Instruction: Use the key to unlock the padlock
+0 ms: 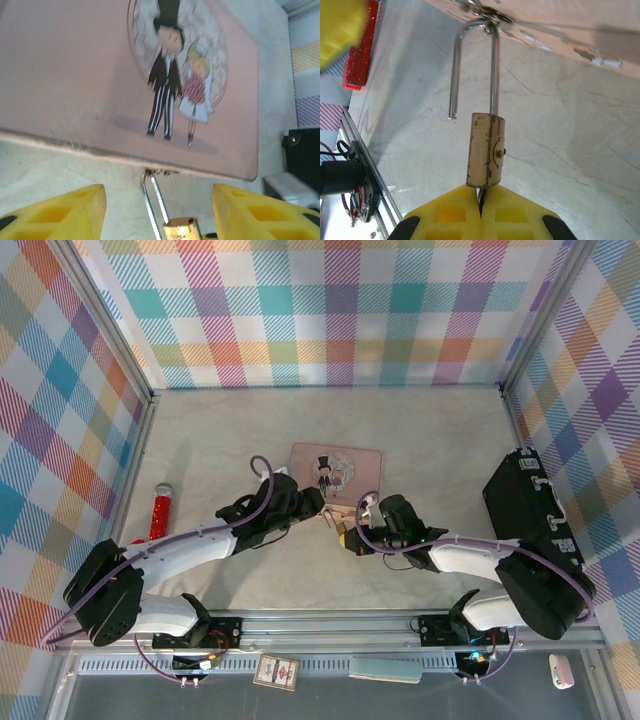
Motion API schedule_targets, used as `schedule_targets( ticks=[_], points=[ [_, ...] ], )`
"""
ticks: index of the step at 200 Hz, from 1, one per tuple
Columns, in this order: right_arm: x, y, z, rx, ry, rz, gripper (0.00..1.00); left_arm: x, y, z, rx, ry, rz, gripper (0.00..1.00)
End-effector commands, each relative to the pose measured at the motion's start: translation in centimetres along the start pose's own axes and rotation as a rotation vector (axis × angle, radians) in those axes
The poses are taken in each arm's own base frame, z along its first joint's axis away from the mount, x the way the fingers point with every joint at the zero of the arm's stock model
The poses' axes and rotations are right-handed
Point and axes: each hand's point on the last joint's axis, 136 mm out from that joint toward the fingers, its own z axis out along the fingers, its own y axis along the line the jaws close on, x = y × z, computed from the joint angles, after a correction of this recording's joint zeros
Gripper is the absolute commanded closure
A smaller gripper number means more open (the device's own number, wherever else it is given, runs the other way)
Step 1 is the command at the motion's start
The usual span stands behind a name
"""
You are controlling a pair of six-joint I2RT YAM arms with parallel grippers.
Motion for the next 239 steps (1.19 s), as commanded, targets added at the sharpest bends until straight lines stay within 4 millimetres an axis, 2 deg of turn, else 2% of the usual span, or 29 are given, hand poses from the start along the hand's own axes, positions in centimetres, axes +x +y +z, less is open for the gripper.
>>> schedule_targets(
  ticks=[1,21,25,43,77,102,128,192,199,215,239],
  points=[
    [0.4,-1.7,0.1,0.075,0.015,0.146,1.0,-3.3,0.6,-1.9,-0.101,-0.056,0.169,0.37],
    [0.5,-2.5,0.1,0.113,0.008,0.166,1.0,-5.1,1.2,-1.5,-0.144,-0.046,0.227,0.32],
    [0.5,-2.6,0.1,0.118,0.008,0.167,1.0,-4.9,2.0,-1.4,-0.176,-0.022,0.237,0.32],
    [0.2,-2.7,0.3,0.133,0.009,0.174,1.0,-5.9,2.7,-0.5,-0.233,-0.002,0.282,0.29],
    [-0.2,-3.1,0.8,0.144,-0.002,0.216,1.0,-6.4,5.5,1.7,-0.371,0.034,0.304,0.26],
    [-0.6,-3.3,1.3,0.133,-0.004,0.24,1.0,-5.9,6.9,3.3,-0.391,0.062,0.279,0.26],
    [-1.4,-3.8,1.5,0.118,-0.007,0.254,1.0,-5.2,7.5,4.5,-0.379,0.079,0.261,0.26],
    [-1.6,-5.1,0.9,0.129,-0.006,0.277,0.97,-2.8,9.2,5.5,-0.388,0.138,0.245,0.28],
    [-1.5,-5.2,0.7,0.131,-0.008,0.278,0.96,-3.1,8.8,5.9,-0.363,0.12,0.238,0.29],
    [-1.4,-5.3,0.6,0.131,-0.011,0.288,0.93,-2.1,9.2,6.1,-0.357,0.144,0.234,0.3],
    [-1.1,-5.3,0.6,0.122,-0.006,0.303,0.88,-0.9,8.6,6.1,-0.336,0.165,0.247,0.31]
  ],
)
